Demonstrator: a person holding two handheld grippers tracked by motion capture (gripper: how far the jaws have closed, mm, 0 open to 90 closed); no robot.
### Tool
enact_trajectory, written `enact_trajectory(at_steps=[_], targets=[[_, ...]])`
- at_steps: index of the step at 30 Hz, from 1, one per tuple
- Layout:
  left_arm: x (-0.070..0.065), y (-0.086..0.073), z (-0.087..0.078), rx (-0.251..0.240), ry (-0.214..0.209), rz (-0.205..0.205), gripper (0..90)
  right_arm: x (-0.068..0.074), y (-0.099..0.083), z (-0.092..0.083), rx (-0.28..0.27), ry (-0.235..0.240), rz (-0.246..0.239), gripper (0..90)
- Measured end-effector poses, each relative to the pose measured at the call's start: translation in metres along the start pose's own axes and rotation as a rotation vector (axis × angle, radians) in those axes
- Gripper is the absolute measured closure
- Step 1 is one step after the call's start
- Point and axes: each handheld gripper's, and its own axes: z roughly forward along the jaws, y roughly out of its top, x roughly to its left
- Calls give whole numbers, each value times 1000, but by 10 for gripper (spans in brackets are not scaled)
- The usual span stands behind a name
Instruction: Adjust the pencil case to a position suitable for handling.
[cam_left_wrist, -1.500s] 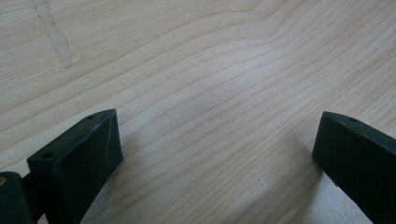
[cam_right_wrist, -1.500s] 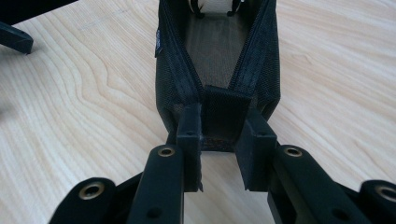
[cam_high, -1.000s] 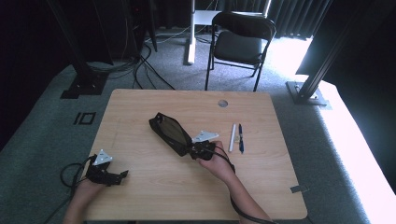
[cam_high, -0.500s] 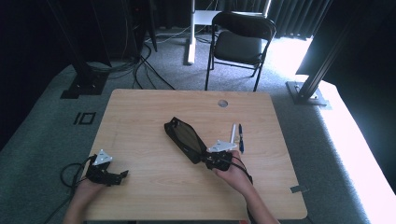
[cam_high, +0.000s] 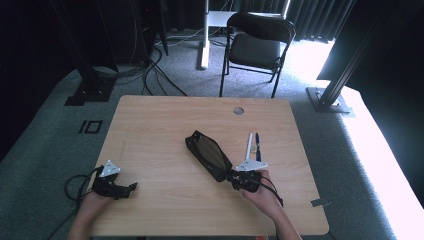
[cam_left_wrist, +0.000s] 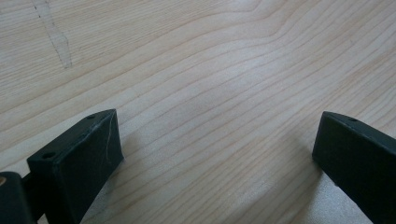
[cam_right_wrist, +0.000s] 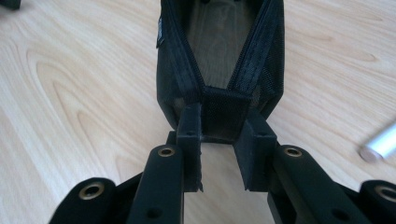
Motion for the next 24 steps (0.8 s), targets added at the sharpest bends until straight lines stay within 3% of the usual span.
enact_trajectory(at_steps=[16,20,24], targets=[[0,0,0,0,0,0,16,-2,-25,-29,-12,-19,32,718],[0,0,0,0,0,0,16,-7,-26,-34,-40,-2,65,634],[0,0,0,0,0,0,16,-9,-21,-43,-67,-13,60,597]])
